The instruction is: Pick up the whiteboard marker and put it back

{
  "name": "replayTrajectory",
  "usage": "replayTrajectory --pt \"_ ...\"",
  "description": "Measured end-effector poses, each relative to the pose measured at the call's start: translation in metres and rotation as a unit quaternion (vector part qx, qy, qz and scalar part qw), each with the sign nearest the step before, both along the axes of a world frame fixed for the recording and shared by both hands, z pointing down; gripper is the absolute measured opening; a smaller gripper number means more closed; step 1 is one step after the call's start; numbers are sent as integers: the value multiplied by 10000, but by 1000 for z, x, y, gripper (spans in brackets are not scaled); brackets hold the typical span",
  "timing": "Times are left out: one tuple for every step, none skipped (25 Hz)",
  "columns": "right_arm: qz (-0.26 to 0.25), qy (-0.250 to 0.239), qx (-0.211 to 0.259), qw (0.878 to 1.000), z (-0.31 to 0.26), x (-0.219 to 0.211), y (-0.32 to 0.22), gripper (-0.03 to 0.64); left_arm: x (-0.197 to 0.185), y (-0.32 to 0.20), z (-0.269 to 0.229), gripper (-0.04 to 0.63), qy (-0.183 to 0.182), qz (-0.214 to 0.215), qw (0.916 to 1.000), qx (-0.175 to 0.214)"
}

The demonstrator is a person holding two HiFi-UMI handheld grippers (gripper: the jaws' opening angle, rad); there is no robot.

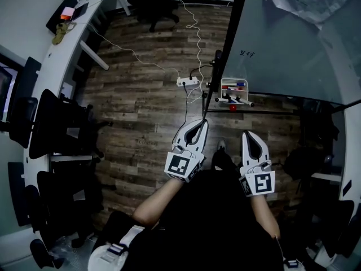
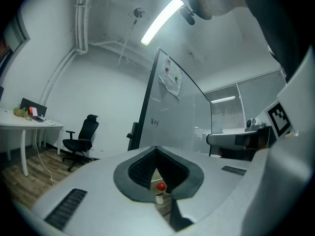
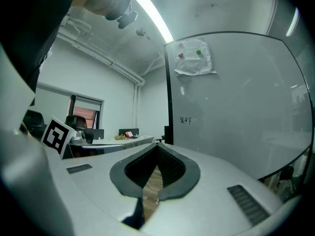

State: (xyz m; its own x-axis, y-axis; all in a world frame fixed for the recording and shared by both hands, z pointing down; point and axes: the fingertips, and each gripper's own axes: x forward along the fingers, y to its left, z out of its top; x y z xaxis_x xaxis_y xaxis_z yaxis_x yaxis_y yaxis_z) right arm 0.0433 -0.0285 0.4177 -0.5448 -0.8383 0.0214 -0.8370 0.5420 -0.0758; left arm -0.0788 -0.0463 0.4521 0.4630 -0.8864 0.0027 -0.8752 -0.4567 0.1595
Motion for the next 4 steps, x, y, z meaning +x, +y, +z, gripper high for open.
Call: replayTrajectory --pt "18 -6 1 10000 -1 1 0 14 0 1 1 8 5 8 10000 -7" --pt "39 -11 0 10000 -1 2 1 14 1 2 1 8 15 8 10000 -14" --pt "61 -16 -2 10000 -2 4 1 14 1 3 -1 8 26 5 10000 -19" --pt "83 -21 -4 10000 -2 5 1 14 2 3 -2 8 35 2 10000 -24"
